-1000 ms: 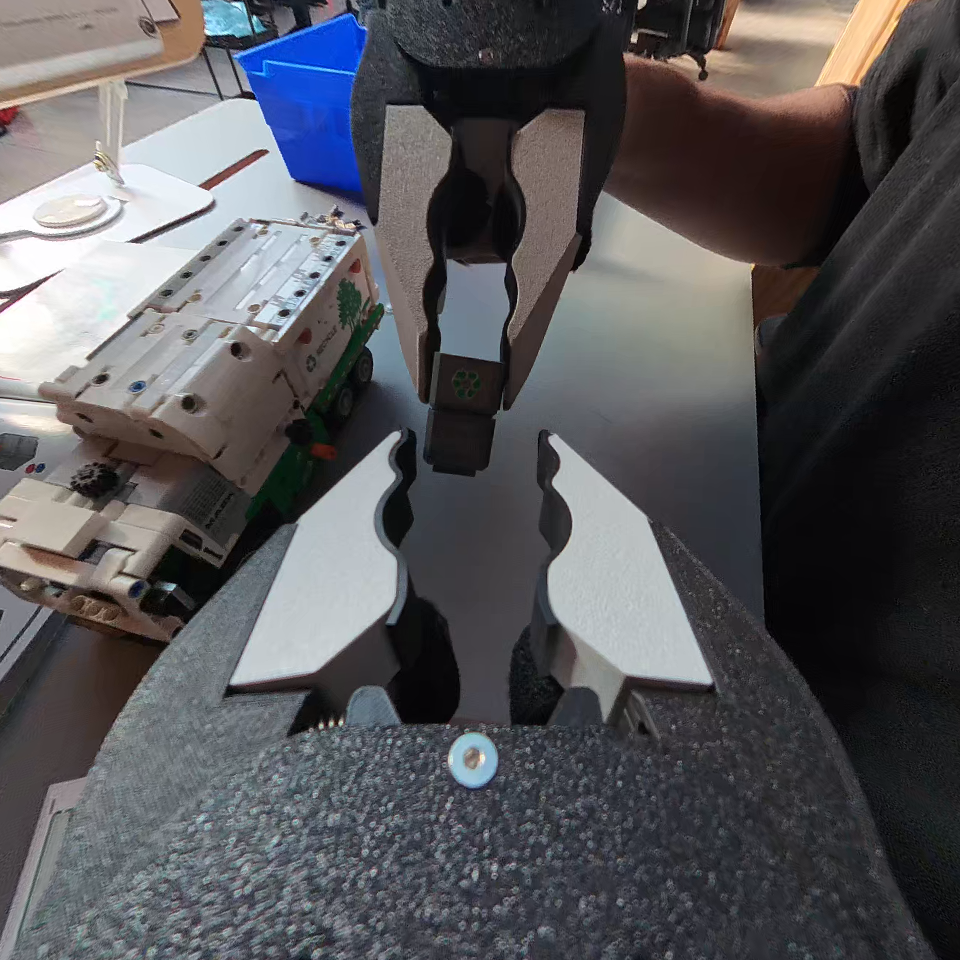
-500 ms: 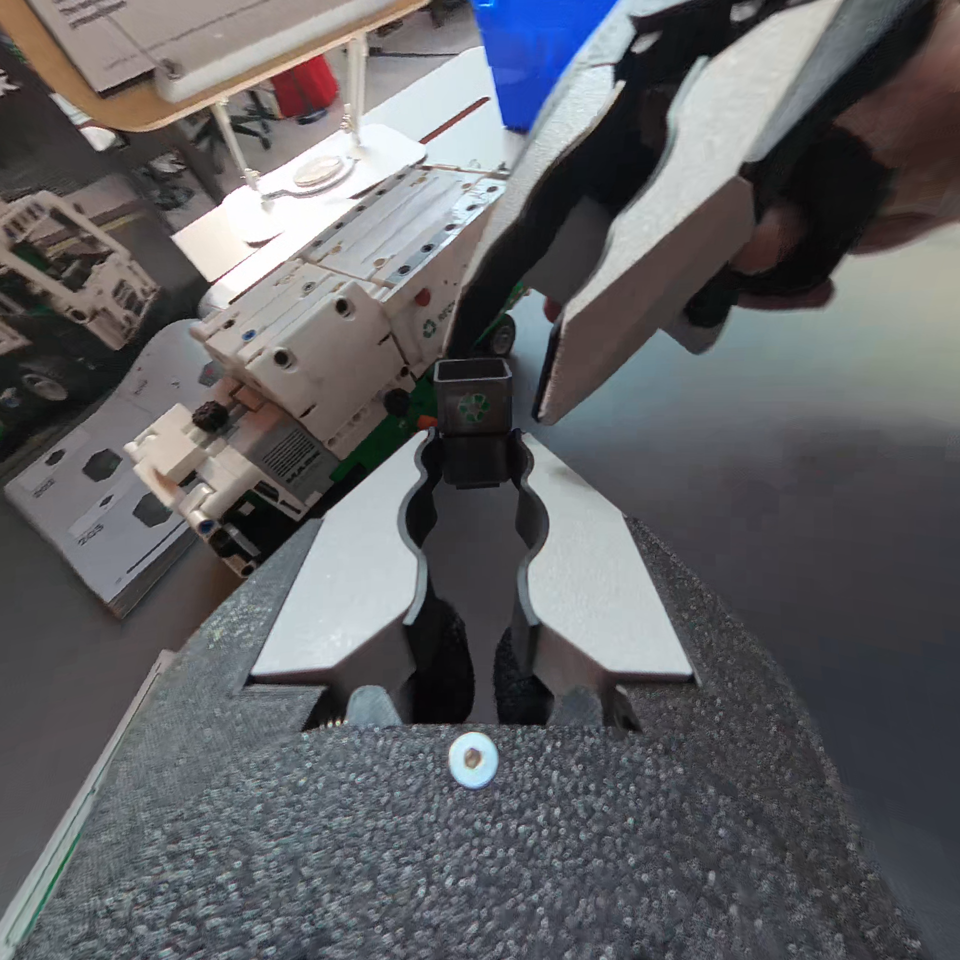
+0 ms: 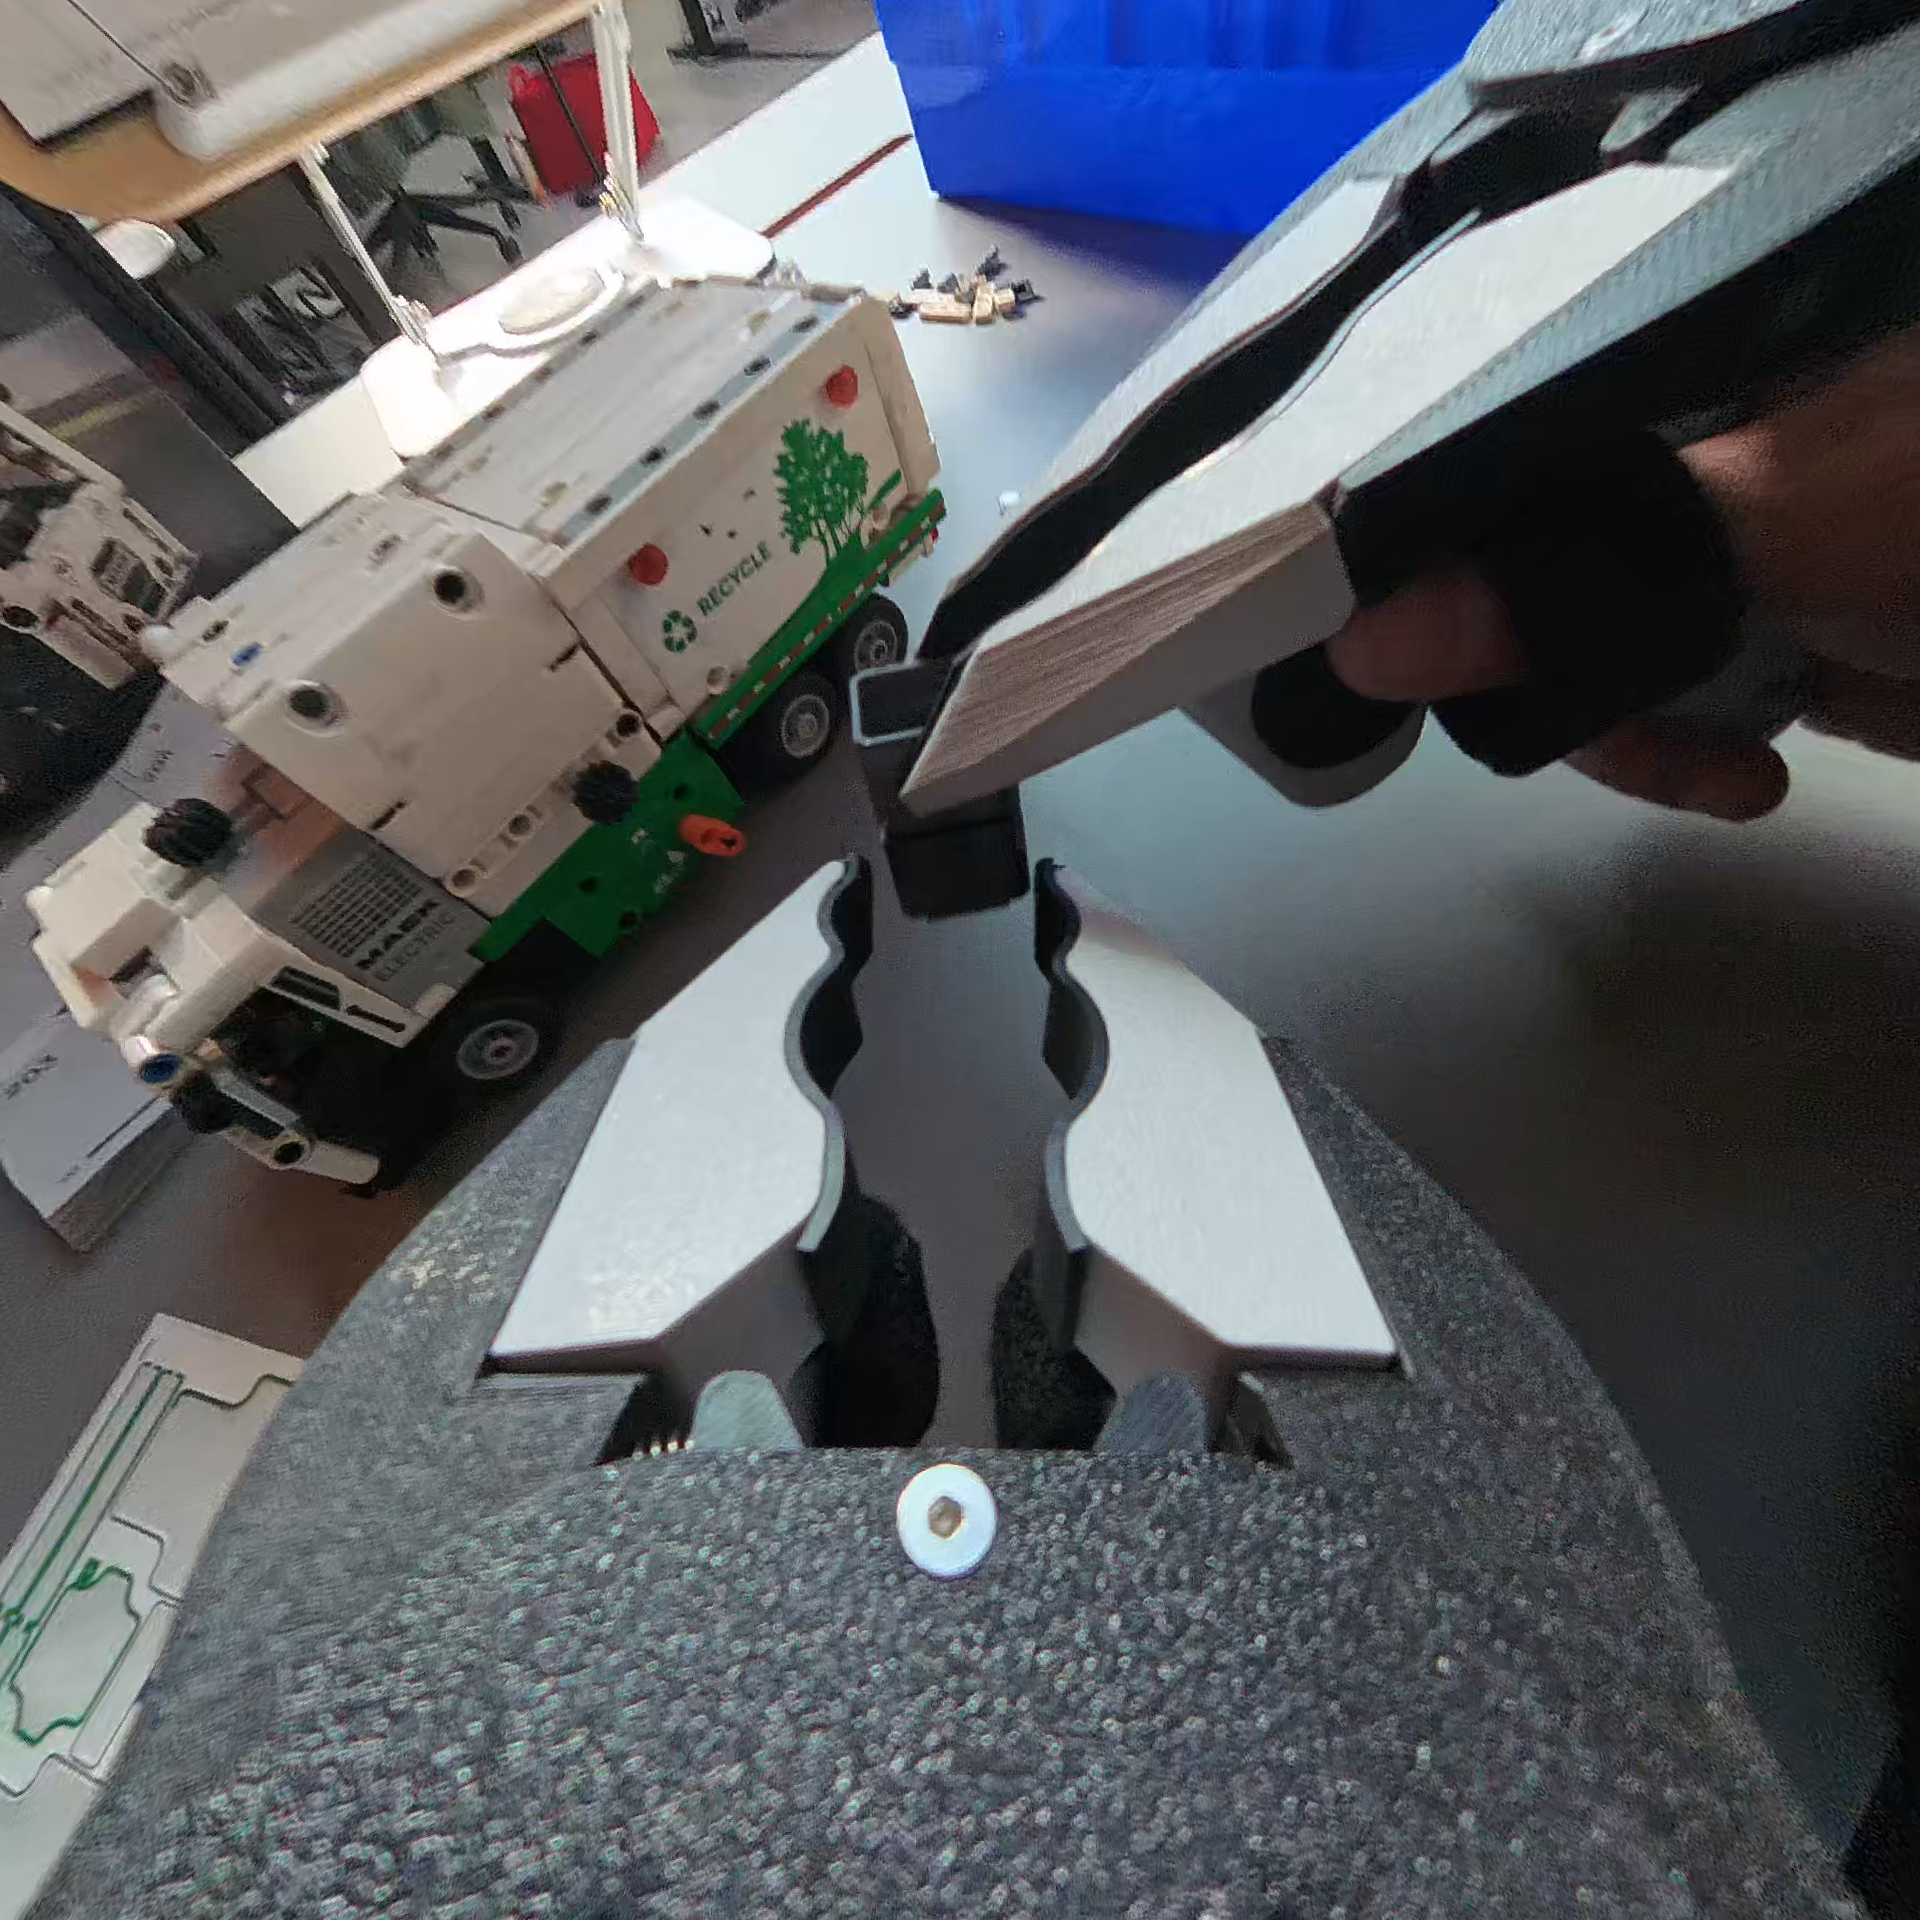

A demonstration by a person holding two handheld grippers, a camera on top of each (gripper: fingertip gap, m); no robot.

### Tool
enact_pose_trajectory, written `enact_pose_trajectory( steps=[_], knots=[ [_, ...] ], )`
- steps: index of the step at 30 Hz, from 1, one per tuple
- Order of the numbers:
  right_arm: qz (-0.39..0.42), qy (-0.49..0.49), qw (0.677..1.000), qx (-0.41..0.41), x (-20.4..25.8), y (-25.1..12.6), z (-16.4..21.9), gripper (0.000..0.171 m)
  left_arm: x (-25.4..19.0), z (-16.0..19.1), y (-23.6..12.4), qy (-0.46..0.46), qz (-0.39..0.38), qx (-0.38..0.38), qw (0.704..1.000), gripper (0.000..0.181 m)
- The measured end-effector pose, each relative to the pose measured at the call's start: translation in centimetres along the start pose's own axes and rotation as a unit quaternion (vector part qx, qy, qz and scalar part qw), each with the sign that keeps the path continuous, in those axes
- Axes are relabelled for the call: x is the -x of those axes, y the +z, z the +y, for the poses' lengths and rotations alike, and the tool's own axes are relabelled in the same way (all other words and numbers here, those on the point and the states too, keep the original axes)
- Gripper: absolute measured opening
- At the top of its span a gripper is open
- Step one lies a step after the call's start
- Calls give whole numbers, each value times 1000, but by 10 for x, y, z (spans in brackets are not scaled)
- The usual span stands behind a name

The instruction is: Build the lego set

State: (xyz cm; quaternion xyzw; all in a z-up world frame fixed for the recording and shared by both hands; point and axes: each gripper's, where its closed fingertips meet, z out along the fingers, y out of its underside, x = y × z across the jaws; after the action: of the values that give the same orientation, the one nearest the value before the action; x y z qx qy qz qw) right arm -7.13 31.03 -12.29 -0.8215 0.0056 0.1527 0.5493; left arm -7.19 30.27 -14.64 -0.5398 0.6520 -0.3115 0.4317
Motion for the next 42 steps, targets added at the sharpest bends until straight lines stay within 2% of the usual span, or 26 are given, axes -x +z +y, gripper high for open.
enact_pose_trajectory(
  steps=[1,2,8,14,20,23,26,28,31,33,36,42],
  knots=[
    [29,-18,999,4,-8,-4,3,25,-2,6,0,-4,13,14,1000,43],
    [51,-36,998,14,-14,-7,8,25,-4,10,-2,-12,28,22,999,47],
    [118,-96,985,81,-32,-14,31,25,18,1,-30,-86,71,-68,991,46],
    [124,-105,983,88,-34,-13,41,25,49,-9,-42,-125,46,-135,982,45],
    [123,-109,983,83,-32,-14,42,25,51,-10,-41,-128,48,-139,981,42],
    [113,-95,986,75,-29,-20,40,33,51,-10,-41,-125,46,-140,981,42],
    [115,-80,988,62,-29,-44,35,37,50,-10,-41,-126,49,-140,981,42],
    [163,-76,982,57,-51,-77,39,35,50,-10,-41,-126,51,-140,981,42],
    [251,-46,962,100,-103,-131,73,31,50,-11,-42,-125,49,-144,980,42],
    [262,-16,957,121,-116,-150,92,32,50,-11,-42,-124,50,-143,981,42],
    [257,-3,960,108,-117,-157,91,29,49,-11,-42,-124,54,-144,980,42],
    [265,-34,952,147,-120,-150,98,23,49,-12,-43,-124,54,-148,980,41]
  ],
)
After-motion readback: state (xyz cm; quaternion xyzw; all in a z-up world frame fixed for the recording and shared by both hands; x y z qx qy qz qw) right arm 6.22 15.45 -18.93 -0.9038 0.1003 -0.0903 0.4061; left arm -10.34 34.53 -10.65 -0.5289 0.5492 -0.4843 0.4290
